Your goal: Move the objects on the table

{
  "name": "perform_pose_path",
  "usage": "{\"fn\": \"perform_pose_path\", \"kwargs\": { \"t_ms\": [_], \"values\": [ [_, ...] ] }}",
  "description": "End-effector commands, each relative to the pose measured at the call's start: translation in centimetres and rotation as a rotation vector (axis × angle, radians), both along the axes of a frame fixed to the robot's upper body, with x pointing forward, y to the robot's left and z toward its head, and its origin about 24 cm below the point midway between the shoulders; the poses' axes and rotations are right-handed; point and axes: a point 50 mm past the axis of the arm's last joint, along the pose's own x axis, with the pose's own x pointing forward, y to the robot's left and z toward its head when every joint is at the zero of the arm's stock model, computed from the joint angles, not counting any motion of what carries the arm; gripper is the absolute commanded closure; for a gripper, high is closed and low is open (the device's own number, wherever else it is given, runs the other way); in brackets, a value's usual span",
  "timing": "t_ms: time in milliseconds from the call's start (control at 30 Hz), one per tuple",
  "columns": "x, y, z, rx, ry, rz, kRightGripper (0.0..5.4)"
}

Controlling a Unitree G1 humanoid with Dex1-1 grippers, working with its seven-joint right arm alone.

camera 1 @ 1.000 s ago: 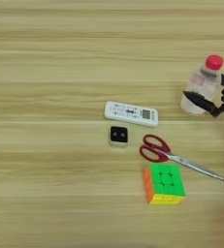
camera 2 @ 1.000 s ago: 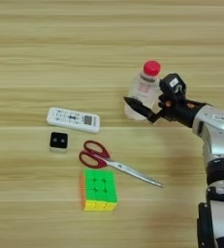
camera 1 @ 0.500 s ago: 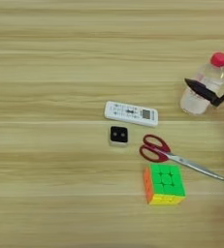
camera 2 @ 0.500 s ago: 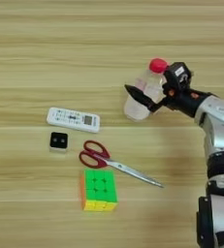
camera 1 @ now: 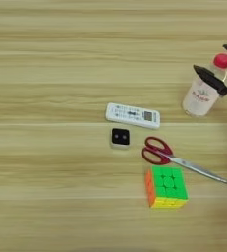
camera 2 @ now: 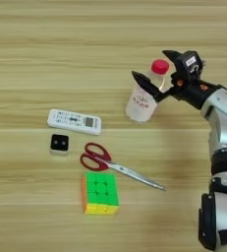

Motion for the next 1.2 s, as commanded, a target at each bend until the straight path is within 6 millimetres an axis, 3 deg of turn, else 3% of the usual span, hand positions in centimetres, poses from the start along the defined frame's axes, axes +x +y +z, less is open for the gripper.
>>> {"fn": "perform_pose_path", "kwargs": {
  "t_ms": [33, 333, 600, 800, 1200],
  "values": [
    [0.7, 0.1, 6.3, -0.03, -0.248, 0.004, 0.05],
    [-1.5, 3.3, 8.4, -0.016, -0.376, 0.236, 0.05],
    [-4.3, 5.8, 6.9, -0.05, -0.275, 0.482, 0.05],
    [-8.0, 7.3, 3.1, -0.16, 0.003, 0.755, 0.05],
    [-11.6, 7.9, -1.4, -0.148, 0.327, 0.921, 0.05]
  ]
}}
